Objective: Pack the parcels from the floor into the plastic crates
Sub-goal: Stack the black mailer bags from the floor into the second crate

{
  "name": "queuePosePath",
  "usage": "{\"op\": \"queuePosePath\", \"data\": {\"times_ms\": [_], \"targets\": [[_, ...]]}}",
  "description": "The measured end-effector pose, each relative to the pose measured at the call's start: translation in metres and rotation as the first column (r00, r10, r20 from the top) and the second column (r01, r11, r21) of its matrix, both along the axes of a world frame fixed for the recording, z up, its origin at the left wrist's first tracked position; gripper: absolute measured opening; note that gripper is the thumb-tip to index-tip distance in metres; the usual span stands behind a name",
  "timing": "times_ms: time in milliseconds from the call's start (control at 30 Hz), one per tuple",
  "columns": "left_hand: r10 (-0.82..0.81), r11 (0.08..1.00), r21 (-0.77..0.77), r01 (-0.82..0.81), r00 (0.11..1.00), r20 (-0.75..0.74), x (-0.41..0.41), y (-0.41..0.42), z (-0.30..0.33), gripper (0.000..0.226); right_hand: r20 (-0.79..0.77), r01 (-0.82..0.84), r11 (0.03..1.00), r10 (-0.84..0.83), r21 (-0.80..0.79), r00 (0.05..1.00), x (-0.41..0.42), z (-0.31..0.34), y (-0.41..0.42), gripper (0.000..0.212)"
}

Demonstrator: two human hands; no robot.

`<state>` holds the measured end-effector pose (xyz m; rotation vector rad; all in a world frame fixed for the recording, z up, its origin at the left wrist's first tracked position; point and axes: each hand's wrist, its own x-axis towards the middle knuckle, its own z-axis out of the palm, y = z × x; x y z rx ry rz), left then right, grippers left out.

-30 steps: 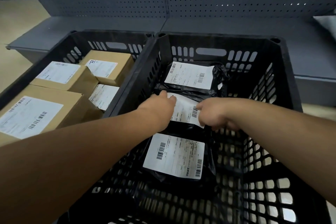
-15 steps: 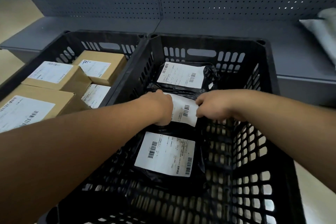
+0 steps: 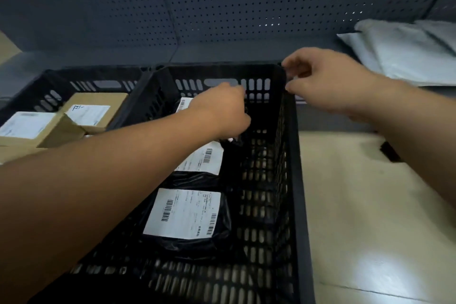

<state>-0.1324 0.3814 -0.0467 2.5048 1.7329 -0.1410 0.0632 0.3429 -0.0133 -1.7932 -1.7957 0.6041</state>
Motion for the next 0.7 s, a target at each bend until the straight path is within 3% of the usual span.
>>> {"op": "queuePosePath", "data": {"times_ms": [267,400,533,700], "targets": [[-0.062,0.981,0.189,0.036,0.990,0.129,0.061,-0.010,0.028,0.056,0.211,0.065,0.995,-0.047,-0.080,0.976,0.080,-0.008,-0.013,0.054],[-0.152,0.962,0.244,0.124,0.984,0.098,0.106,-0.024,0.026,0.055,0.277,0.114,0.983,-0.071,-0.142,0.958,0.129,-0.017,-0.032,0.057],[-0.157,0.970,0.200,0.141,0.986,0.064,0.154,-0.034,0.012,0.053,0.348,0.213,0.949,-0.123,-0.233,0.929,0.191,-0.034,-0.056,0.064],[-0.098,0.995,-0.012,0.100,0.993,0.072,0.208,-0.040,-0.011,0.051,0.382,0.381,0.855,-0.240,-0.353,0.893,0.269,-0.054,-0.089,0.065]]}}
